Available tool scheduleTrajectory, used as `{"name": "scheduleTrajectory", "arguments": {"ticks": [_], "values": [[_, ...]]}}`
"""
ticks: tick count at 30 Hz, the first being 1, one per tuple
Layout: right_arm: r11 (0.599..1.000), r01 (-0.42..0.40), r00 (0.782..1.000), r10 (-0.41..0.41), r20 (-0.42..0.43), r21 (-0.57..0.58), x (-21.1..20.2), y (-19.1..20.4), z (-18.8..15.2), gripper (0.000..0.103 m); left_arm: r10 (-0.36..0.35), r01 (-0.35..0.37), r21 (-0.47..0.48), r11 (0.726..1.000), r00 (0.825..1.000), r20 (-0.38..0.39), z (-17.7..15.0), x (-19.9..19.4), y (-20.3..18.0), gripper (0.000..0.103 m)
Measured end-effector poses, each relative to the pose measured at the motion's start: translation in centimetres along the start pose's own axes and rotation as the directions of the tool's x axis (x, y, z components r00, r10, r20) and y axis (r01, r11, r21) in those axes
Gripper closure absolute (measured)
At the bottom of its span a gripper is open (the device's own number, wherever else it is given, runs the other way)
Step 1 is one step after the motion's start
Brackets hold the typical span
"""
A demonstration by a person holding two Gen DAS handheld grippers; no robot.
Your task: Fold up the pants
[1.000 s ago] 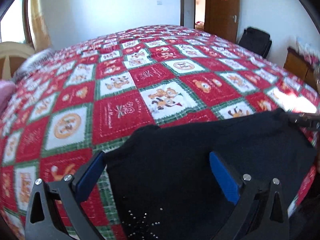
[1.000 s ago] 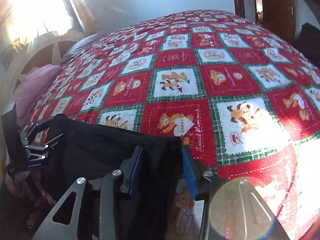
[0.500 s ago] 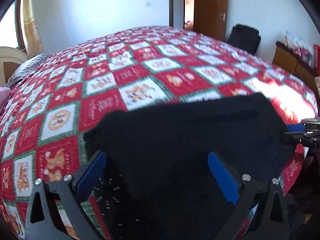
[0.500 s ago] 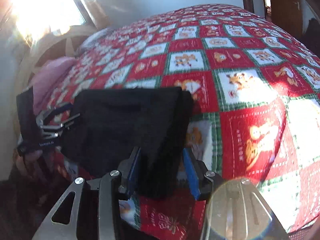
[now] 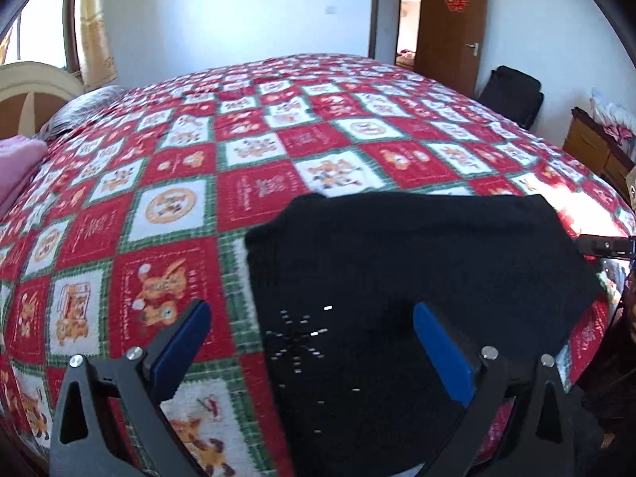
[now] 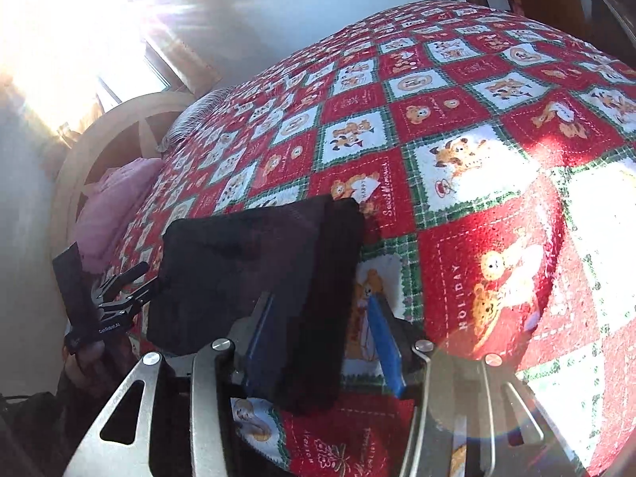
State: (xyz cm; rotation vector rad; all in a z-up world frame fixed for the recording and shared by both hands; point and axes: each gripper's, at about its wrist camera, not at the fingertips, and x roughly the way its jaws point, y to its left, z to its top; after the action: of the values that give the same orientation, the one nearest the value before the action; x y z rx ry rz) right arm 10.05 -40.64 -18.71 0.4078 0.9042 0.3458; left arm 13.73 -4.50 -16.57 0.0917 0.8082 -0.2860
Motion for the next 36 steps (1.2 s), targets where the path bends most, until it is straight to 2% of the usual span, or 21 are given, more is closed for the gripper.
{"name": "scheduleTrajectory", "arguments": {"ticks": [2,12,20,36], "values": [[1.000,-0.027,1.000,0.027,0.010,0.015,0.3,-0.1,0.3,0.054,-0.020,0.019,-0.017,1.000,1.000,-0.003,-0.2,0.5,0.3,0.000],[0.999,-0.032,0.999,0.032,0.021,0.015,3.3,-0.3,1.5,0.054,-0.105,0.105,-0.077,0.991,0.994,0.000,-0.4,2.2,0.7,0.000],[0.999,-0.049,0.998,0.048,0.036,0.017,3.4,-0.6,1.3,0.054,-0.136,0.137,-0.088,0.987,0.990,0.024,-0.7,2.4,1.0,0.000],[0.990,-0.132,0.991,0.131,0.027,0.040,4.0,-0.9,1.1,0.056,-0.185,0.190,-0.096,0.977,0.981,0.055,-0.9,2.1,1.2,0.002]]}}
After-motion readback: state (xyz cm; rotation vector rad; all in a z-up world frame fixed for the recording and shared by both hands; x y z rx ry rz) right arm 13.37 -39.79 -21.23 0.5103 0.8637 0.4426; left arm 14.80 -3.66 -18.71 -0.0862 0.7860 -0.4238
